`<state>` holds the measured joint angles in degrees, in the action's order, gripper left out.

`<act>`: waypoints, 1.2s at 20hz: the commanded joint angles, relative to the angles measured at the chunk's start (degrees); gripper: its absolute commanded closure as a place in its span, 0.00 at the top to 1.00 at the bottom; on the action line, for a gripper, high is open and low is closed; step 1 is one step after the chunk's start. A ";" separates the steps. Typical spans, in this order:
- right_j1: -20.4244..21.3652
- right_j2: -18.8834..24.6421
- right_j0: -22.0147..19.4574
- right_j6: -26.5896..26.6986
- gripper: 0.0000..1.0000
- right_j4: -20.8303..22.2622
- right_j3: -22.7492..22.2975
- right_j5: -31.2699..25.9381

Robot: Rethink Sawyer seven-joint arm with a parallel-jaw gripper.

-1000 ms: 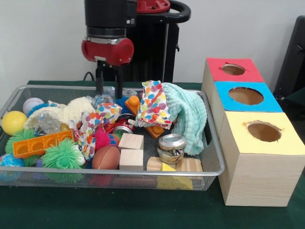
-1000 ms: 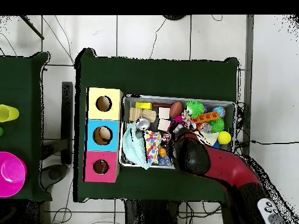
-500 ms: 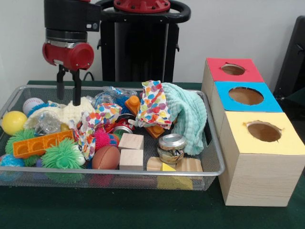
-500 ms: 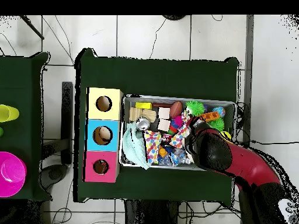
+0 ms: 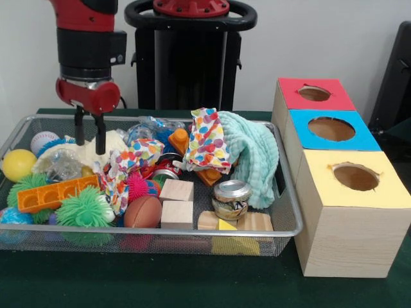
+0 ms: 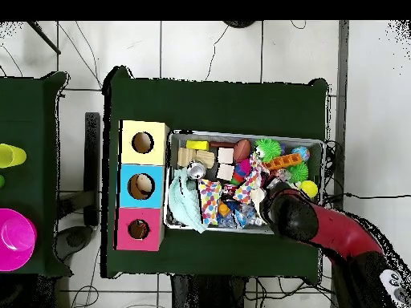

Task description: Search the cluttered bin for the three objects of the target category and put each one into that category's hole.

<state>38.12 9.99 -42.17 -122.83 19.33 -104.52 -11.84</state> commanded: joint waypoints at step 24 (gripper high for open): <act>-21.45 -8.05 7.39 0.37 0.00 8.29 5.78 5.74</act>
<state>23.97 1.96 -35.74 -122.83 24.14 -100.86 -1.64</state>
